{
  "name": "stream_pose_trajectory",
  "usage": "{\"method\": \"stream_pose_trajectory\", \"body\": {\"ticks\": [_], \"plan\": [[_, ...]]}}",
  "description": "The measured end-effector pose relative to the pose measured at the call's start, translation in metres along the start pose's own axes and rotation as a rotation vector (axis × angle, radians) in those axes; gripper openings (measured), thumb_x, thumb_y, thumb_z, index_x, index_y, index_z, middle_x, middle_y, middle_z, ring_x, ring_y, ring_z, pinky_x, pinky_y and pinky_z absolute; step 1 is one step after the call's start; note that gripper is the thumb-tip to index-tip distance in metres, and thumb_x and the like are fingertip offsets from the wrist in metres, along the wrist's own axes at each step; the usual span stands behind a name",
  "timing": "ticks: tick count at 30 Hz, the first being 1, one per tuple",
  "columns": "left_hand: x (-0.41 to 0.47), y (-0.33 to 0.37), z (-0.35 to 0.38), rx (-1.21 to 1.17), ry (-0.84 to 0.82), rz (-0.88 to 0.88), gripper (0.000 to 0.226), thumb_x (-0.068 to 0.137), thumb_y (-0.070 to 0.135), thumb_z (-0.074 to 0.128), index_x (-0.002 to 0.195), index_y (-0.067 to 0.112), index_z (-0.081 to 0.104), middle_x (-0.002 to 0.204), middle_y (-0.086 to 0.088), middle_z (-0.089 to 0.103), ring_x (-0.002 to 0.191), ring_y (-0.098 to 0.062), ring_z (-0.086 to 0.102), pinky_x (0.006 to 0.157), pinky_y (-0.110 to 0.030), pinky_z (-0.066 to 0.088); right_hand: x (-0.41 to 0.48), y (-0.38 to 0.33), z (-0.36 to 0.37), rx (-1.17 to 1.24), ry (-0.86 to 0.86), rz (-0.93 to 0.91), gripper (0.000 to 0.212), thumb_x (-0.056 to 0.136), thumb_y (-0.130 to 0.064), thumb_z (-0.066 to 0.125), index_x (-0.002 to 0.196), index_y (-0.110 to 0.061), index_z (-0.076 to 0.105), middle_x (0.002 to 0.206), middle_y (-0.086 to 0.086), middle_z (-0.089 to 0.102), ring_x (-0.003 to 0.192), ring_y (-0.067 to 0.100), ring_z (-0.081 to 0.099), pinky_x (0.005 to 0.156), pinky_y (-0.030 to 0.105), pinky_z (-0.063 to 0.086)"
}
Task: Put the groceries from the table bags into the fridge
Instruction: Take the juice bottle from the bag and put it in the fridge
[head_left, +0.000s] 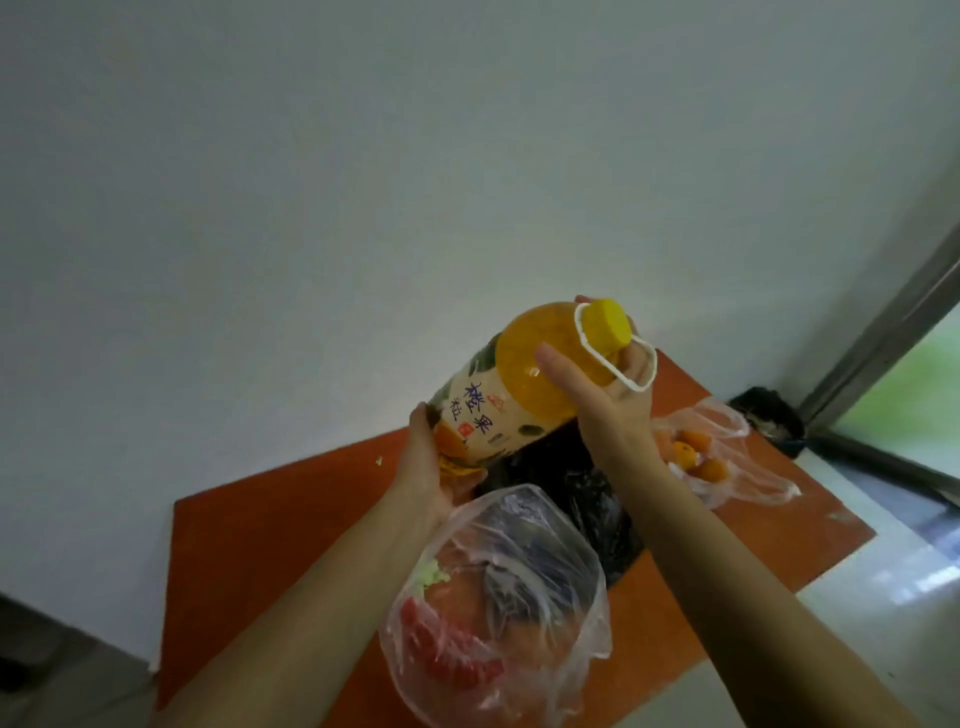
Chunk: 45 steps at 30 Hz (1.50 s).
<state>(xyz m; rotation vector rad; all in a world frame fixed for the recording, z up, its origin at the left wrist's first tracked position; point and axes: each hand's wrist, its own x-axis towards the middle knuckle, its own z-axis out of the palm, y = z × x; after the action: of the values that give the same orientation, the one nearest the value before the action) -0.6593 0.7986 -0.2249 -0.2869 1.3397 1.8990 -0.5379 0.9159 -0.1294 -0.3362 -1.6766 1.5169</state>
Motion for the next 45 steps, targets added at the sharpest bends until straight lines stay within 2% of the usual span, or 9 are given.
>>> {"method": "stream_pose_trajectory", "body": {"ticks": [3, 7, 12, 17, 22, 27, 32, 38, 45], "plan": [[-0.013, 0.010, 0.027, 0.024, -0.032, 0.135, 0.054, 0.090, 0.060, 0.047, 0.113, 0.017, 0.070, 0.100, -0.011, 0.077, 0.098, -0.031, 0.072, 0.077, -0.044, 0.060, -0.007, -0.023, -0.020, 0.039, 0.075, -0.029, 0.065, 0.071, -0.040, 0.080, 0.128, -0.019, 0.058, 0.114, 0.012, 0.069, 0.104, 0.026, 0.069, 0.082, 0.042, 0.060], [-0.036, 0.008, 0.069, 0.080, -0.140, 0.234, 0.038, 0.092, 0.054, 0.050, 0.096, 0.024, 0.072, 0.094, -0.006, 0.077, 0.098, -0.026, 0.071, 0.084, -0.047, 0.059, -0.025, -0.048, -0.055, 0.009, 0.220, -0.077, 0.061, 0.070, -0.050, 0.076, 0.124, -0.027, 0.060, 0.108, -0.006, 0.073, 0.106, 0.021, 0.069, 0.084, 0.044, 0.060], [-0.077, -0.023, 0.129, 0.134, -0.282, 0.337, 0.049, 0.097, 0.055, 0.045, 0.112, 0.016, 0.069, 0.101, -0.007, 0.076, 0.094, -0.020, 0.073, 0.071, -0.036, 0.060, -0.058, -0.081, -0.121, 0.030, 0.403, -0.043, 0.097, 0.055, -0.073, 0.082, 0.132, -0.022, 0.054, 0.125, 0.010, 0.065, 0.117, 0.033, 0.064, 0.091, 0.058, 0.056], [-0.143, -0.072, 0.192, 0.228, -0.394, 0.375, 0.087, 0.069, 0.079, 0.053, 0.127, 0.015, 0.058, 0.112, -0.009, 0.071, 0.098, -0.024, 0.071, 0.076, -0.046, 0.062, -0.120, -0.128, -0.205, -0.005, 0.597, -0.141, 0.093, 0.053, -0.078, 0.078, 0.120, -0.019, 0.054, 0.110, 0.001, 0.068, 0.105, 0.025, 0.069, 0.076, 0.037, 0.059], [-0.240, -0.157, 0.255, 0.305, -0.548, 0.416, 0.062, 0.092, 0.064, 0.052, 0.131, 0.017, 0.044, 0.115, -0.007, 0.064, 0.102, -0.022, 0.066, 0.084, -0.045, 0.060, -0.208, -0.174, -0.311, -0.078, 0.760, -0.192, 0.090, 0.052, -0.087, 0.071, 0.119, -0.029, 0.056, 0.121, 0.009, 0.065, 0.112, 0.032, 0.066, 0.083, 0.048, 0.059], [-0.340, -0.267, 0.317, 0.374, -0.691, 0.443, 0.053, 0.095, 0.057, 0.053, 0.126, 0.014, 0.049, 0.113, -0.009, 0.067, 0.100, -0.023, 0.068, 0.079, -0.040, 0.061, -0.322, -0.227, -0.428, -0.150, 0.867, -0.220, 0.110, 0.058, -0.086, 0.067, 0.137, -0.010, 0.050, 0.122, 0.013, 0.068, 0.109, 0.030, 0.069, 0.077, 0.046, 0.061], [-0.440, -0.367, 0.362, 0.383, -0.889, 0.326, 0.037, 0.098, 0.043, 0.056, 0.123, 0.017, 0.050, 0.114, -0.010, 0.067, 0.101, -0.025, 0.070, 0.082, -0.048, 0.061, -0.425, -0.273, -0.527, -0.168, 0.991, -0.233, 0.096, 0.070, -0.080, 0.065, 0.137, -0.012, 0.050, 0.128, 0.020, 0.062, 0.115, 0.039, 0.064, 0.083, 0.069, 0.054], [-0.522, -0.474, 0.427, 0.442, -1.007, 0.250, 0.040, 0.099, 0.042, 0.054, 0.127, 0.014, 0.048, 0.109, -0.007, 0.068, 0.091, -0.017, 0.070, 0.065, -0.031, 0.061, -0.509, -0.314, -0.623, -0.217, 1.138, -0.256, 0.098, 0.068, -0.081, 0.067, 0.136, -0.013, 0.052, 0.129, 0.020, 0.063, 0.115, 0.038, 0.064, 0.082, 0.061, 0.057], [-0.564, -0.599, 0.528, 0.469, -1.139, 0.184, 0.030, 0.099, 0.042, 0.054, 0.118, 0.019, 0.050, 0.109, -0.009, 0.071, 0.093, -0.020, 0.073, 0.079, -0.045, 0.062, -0.556, -0.333, -0.751, -0.239, 1.250, -0.272, 0.106, 0.062, -0.081, 0.072, 0.138, -0.010, 0.054, 0.126, 0.018, 0.066, 0.115, 0.036, 0.066, 0.082, 0.053, 0.059]]}}
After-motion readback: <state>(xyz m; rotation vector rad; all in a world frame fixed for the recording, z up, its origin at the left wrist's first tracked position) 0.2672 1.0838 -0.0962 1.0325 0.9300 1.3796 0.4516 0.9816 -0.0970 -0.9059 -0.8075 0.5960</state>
